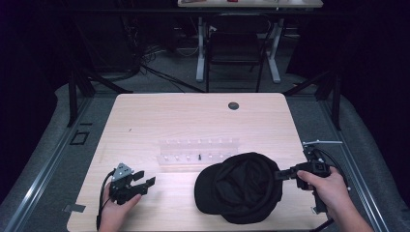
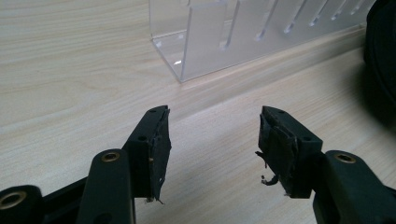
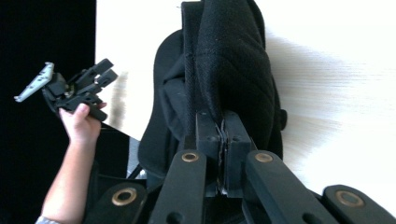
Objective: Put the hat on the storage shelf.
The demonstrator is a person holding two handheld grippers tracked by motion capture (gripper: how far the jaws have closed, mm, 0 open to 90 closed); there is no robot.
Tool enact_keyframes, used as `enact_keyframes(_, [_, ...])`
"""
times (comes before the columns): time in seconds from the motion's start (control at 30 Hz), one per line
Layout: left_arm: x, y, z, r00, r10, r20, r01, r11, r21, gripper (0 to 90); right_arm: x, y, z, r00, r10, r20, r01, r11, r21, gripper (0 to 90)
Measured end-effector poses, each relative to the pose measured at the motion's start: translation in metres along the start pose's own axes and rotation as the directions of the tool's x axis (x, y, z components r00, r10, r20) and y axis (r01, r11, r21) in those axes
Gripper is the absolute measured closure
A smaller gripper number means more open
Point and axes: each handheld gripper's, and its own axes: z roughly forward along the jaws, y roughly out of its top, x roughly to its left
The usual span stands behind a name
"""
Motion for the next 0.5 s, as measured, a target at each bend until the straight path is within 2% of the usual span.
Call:
enact_keyframes(0.23, [0.0, 0.0, 0.0, 1.0, 0.001, 0.0, -0.001, 1.0, 0.001, 43.8, 0.01, 0.002, -0.003, 0.999, 0.005, -0.044, -0.005, 1.0, 0.004, 88.2])
enact_keyframes(0.37, [0.0, 0.0, 0.0, 1.0, 0.0, -0.002, 0.0, 1.0, 0.001, 43.8, 0.015, 0.004, -0.004, 0.9952, 0.019, -0.096, -0.019, 1.0, 0.003, 88.2])
enact_keyframes(0.5, [0.0, 0.0, 0.0, 1.0, 0.0, -0.002, 0.0, 1.0, 0.001, 43.8, 0.021, 0.005, -0.005, 0.9916, 0.008, -0.129, -0.008, 1.0, -0.001, 88.2])
